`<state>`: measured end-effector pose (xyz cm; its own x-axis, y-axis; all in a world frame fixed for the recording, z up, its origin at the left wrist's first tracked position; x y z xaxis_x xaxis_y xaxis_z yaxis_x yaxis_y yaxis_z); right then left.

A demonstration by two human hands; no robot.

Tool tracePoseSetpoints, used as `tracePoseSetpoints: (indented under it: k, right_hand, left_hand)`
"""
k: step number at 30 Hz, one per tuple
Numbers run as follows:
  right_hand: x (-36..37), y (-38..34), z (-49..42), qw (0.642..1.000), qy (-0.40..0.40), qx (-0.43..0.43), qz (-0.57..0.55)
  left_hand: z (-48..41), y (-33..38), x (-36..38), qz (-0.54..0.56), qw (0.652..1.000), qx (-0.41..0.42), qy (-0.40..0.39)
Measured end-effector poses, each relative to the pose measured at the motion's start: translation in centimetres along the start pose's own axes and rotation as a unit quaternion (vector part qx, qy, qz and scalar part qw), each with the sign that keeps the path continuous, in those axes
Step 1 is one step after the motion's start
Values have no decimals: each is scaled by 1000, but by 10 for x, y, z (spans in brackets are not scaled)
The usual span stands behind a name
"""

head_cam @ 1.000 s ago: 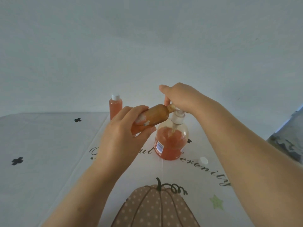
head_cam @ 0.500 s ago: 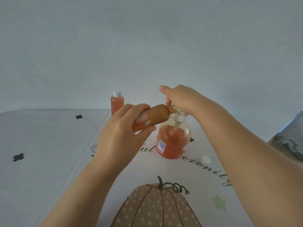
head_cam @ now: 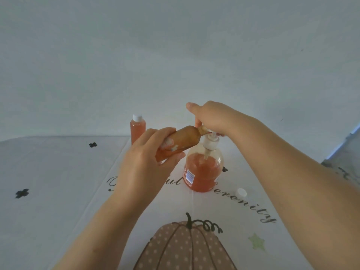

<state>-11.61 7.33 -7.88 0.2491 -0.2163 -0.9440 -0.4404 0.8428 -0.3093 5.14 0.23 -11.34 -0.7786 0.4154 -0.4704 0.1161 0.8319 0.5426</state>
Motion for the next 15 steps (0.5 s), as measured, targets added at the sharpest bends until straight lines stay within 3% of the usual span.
tracePoseSetpoints:
  k: [3, 8, 15]
  right_hand:
    - [3, 7, 2, 997, -10, 18, -80]
    - [16, 7, 0, 998, -32, 2, -61]
    - [2, 10, -5, 998, 42, -9, -48]
  left_hand:
    - [0, -1, 1, 4, 1000, -5, -7]
    - [0, -7, 4, -13, 1000, -16, -14]
    - [0, 0, 0, -7, 1000, -5, -4]
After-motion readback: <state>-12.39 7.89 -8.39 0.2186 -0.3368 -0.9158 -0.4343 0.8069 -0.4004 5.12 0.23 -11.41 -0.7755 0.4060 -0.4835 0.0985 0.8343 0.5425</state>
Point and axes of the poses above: each hand's wrist, its own z-axis away from the middle knuckle, its own x-axis out of the palm, y = z × x, the point moved 9 cm from there along -z, towards the middle knuckle, and after that the axes turned 3 degrees about x, right-handed, at the moved point
